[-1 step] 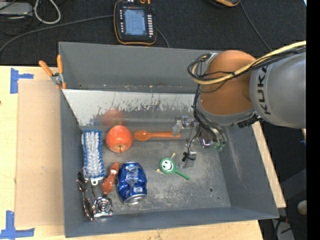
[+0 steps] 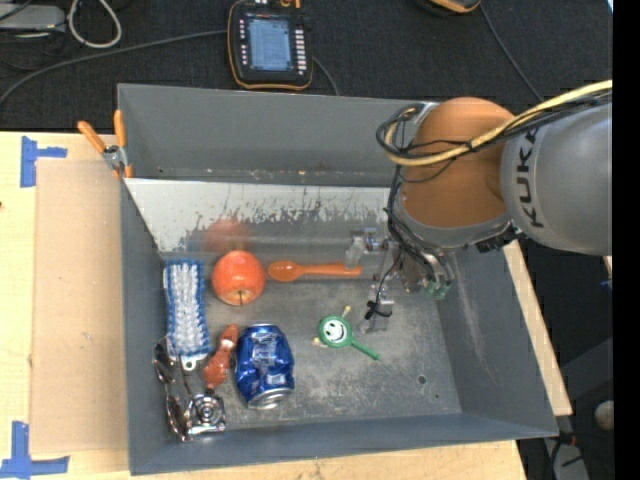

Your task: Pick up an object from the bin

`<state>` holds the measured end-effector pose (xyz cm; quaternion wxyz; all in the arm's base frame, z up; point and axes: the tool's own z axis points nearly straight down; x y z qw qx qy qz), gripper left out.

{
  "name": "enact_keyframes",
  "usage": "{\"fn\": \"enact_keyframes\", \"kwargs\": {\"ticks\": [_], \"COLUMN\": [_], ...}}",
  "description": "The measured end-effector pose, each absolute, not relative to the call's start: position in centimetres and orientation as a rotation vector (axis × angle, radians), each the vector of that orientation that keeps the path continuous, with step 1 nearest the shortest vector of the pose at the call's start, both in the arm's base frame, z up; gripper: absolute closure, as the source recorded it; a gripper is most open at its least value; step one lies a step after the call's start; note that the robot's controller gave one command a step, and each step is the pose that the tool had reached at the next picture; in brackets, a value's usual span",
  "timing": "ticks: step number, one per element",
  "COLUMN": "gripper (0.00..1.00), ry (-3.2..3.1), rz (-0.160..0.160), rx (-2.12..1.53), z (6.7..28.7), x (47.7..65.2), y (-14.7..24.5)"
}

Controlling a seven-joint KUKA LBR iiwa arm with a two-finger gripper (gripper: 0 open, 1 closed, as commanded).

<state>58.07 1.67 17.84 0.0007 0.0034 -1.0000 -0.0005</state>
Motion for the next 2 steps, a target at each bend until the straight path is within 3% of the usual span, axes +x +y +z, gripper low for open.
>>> {"fn": "enact_keyframes", "kwargs": {"ticks": [1, 2], "gripper": [0.0, 0.0], "ry": [-3.137, -3.127], "rz": [-0.003, -0.002], "rx": [0.102, 0.339], "z": [8.3, 7.1], "x": [56.6, 57.9], "y": [4.0, 3.2]}}
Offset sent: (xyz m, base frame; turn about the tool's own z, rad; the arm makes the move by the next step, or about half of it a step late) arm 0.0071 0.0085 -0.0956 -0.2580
